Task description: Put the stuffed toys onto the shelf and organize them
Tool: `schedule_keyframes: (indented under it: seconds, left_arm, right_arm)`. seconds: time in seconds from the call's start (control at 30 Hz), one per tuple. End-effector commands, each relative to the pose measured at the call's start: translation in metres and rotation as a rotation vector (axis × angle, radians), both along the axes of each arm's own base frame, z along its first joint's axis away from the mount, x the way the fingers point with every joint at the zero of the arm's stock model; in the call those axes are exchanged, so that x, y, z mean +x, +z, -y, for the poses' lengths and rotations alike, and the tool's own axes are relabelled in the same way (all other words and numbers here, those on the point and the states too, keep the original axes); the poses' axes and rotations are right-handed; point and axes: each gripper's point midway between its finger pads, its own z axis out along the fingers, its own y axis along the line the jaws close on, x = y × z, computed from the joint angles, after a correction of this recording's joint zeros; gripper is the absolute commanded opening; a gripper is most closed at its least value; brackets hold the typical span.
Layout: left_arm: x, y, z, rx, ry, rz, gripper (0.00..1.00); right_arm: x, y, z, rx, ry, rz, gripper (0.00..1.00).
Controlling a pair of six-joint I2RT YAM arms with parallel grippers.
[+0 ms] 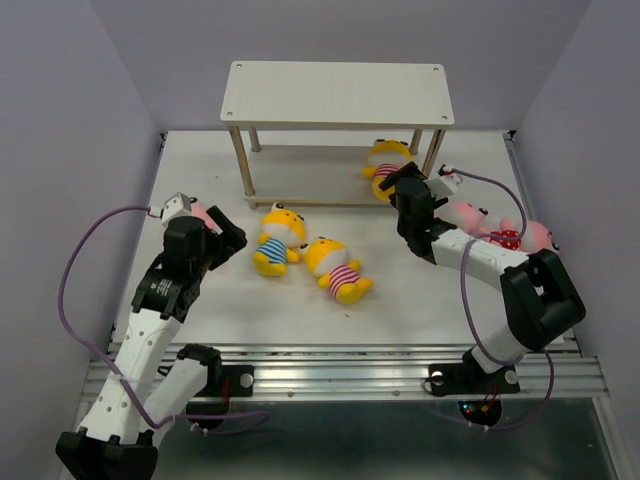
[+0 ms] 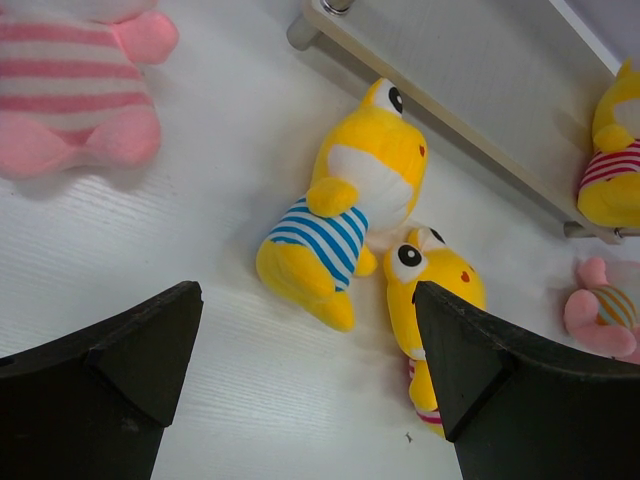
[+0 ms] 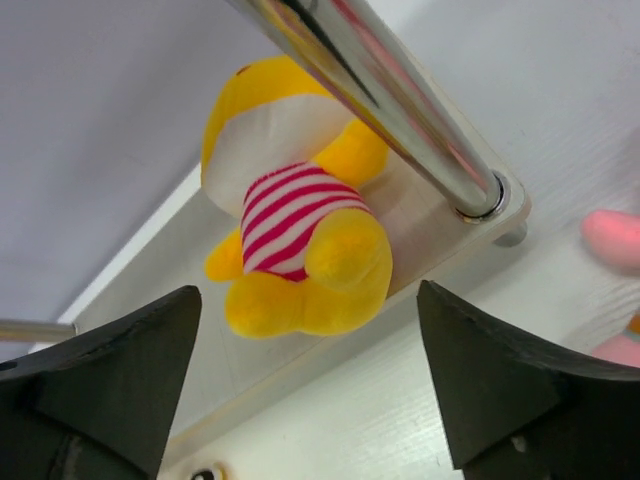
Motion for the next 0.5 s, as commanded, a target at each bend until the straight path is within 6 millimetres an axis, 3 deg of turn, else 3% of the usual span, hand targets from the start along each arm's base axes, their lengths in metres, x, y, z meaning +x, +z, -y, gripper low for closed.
schedule_keyframes:
  seconds: [0.0, 0.1, 0.17, 0.2, 0.23, 0.3, 0.33, 0.47]
  left_arm:
    - [-0.001, 0.001, 0.000, 0.002, -0.007, 0.017, 0.99]
    - [-0.002, -0.006, 0.003, -0.006, -0.020, -0.008, 0.99]
    - [-0.002, -0.013, 0.006, -0.013, -0.034, -0.033, 0.99]
    - [-0.003, -0.018, 0.008, -0.016, -0.040, -0.049, 0.99]
    - [-0.004, -0.021, 0.010, -0.025, -0.052, -0.060, 0.99]
    - [-0.005, -0.027, 0.015, -0.035, -0.071, -0.070, 0.99]
    - [-0.005, -0.028, 0.018, -0.044, -0.087, -0.073, 0.99]
    - [-0.007, -0.031, 0.019, -0.043, -0.101, -0.083, 0.99]
  right_arm:
    - [-0.013, 0.015, -0.005, -0.044, 0.093, -0.055, 0.98]
    - [-0.032, 0.014, -0.016, -0.085, 0.227, -0.108, 1.00]
    - [-0.056, -0.002, -0.031, -0.177, 0.407, -0.180, 1.00]
    - [-0.069, -0.004, -0.035, -0.263, 0.496, -0.205, 1.00]
    - [-0.085, -0.006, -0.060, -0.287, 0.680, -0.201, 1.00]
    - [-0.116, -0.032, -0.067, -0.371, 0.879, -0.295, 1.00]
    - [-0.133, -0.038, -0.081, -0.346, 1.005, -0.313, 1.00]
    - [-0.163, -0.063, -0.081, -0.292, 1.086, -0.412, 1.00]
